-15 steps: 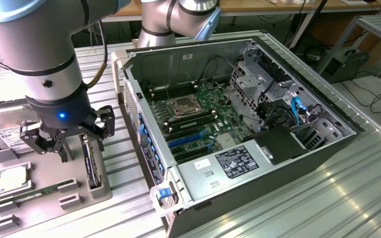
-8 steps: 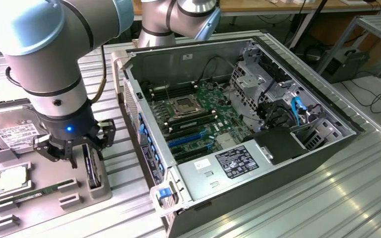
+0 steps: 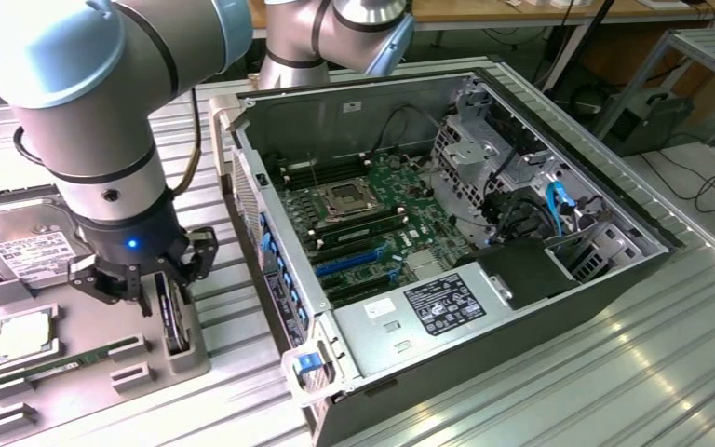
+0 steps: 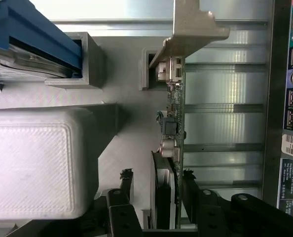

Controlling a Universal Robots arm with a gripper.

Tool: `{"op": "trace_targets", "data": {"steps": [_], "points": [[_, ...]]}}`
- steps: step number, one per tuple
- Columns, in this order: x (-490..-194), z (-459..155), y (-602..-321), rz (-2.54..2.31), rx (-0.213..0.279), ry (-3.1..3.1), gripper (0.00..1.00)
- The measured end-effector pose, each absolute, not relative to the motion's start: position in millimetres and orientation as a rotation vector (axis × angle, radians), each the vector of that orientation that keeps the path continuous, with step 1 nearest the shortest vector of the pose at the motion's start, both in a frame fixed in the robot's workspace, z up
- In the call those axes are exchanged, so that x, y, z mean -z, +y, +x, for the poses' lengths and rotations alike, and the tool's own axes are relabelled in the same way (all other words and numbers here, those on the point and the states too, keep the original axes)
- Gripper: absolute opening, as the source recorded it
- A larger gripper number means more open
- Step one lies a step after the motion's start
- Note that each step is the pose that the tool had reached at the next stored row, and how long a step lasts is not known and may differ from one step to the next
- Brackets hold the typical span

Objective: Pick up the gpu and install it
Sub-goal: 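Pick up the gpu and move the gpu toward the slot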

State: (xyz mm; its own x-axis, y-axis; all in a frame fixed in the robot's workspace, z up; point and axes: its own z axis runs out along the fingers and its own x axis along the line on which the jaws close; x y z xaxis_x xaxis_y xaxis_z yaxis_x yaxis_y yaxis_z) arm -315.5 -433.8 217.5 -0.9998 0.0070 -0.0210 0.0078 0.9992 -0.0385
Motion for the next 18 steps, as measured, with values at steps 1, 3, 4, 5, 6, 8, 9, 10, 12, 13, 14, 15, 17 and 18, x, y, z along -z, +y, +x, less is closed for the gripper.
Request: {"op": "trace_targets", "data": {"steps": [1,3,4,5,6,8,9,10,12,13,14,15,17,18], "points": [[-217.4,-315.5,-434.0,0.011,0.060,3.120,0.49],[-217.1,-315.5,-434.5,0.011,0.060,3.120,0.42],[-216.9,-315.4,-434.6,0.012,0.060,3.120,0.42],[-216.9,-315.4,-434.6,0.012,0.060,3.120,0.42],[-216.6,-315.1,-434.6,0.012,0.060,3.120,0.42],[-216.0,-313.8,-434.7,0.011,0.060,3.120,0.42],[-215.8,-313.4,-434.6,0.012,0.060,3.120,0.42],[-215.7,-313.4,-434.6,0.012,0.060,3.120,0.42],[-215.7,-313.3,-434.7,0.012,0.060,3.120,0.40],[-215.5,-313.2,-434.6,0.012,0.060,3.120,0.40],[-215.5,-313.2,-434.7,0.012,0.060,3.120,0.34],[-215.5,-313.2,-434.7,0.012,0.061,3.120,0.28],[-215.3,-312.9,-434.6,0.012,0.060,3.120,0.28],[-215.2,-312.9,-434.6,0.012,0.060,3.120,0.28]]}}
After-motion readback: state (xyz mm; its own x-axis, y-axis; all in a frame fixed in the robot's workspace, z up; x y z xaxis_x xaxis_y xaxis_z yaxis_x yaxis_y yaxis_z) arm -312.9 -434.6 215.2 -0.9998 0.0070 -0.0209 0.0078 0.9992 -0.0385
